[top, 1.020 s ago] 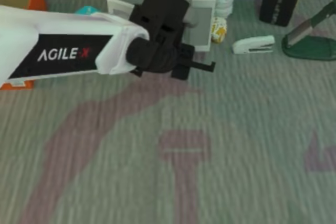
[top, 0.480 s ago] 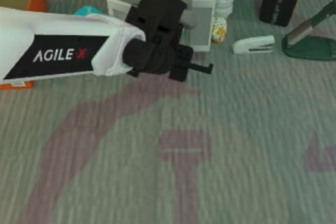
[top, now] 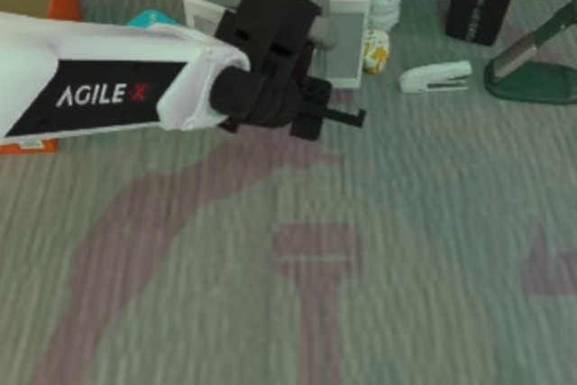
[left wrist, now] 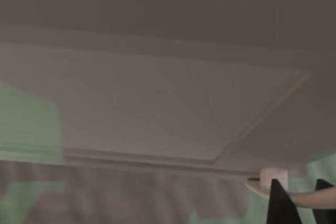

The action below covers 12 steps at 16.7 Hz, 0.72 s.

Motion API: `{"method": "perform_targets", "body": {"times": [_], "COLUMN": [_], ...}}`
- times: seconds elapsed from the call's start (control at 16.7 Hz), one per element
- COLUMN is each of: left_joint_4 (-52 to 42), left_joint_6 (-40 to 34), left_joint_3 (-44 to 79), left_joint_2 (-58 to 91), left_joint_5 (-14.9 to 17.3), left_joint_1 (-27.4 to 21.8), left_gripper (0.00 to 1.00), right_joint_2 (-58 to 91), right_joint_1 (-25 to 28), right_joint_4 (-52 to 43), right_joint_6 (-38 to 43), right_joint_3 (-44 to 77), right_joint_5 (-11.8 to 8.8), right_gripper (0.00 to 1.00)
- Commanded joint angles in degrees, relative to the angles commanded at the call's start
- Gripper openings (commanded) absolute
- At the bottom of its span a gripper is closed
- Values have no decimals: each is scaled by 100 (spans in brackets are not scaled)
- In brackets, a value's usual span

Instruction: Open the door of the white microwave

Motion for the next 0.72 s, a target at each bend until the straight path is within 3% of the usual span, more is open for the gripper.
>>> {"method": "perform_targets", "body": {"times": [0.72], "left_joint_4": [-1], "left_joint_6": [-19], "left_joint_3": [1], "left_joint_2": [4], "left_joint_5": [58], "left_joint_1": [-42], "left_gripper": [0], "right_joint_2": [0], "right_joint_1": [0], "right_joint_4": [0], "right_joint_6": [0], "right_joint_3": [0], "right_joint_5": [0], "right_gripper": [100]}}
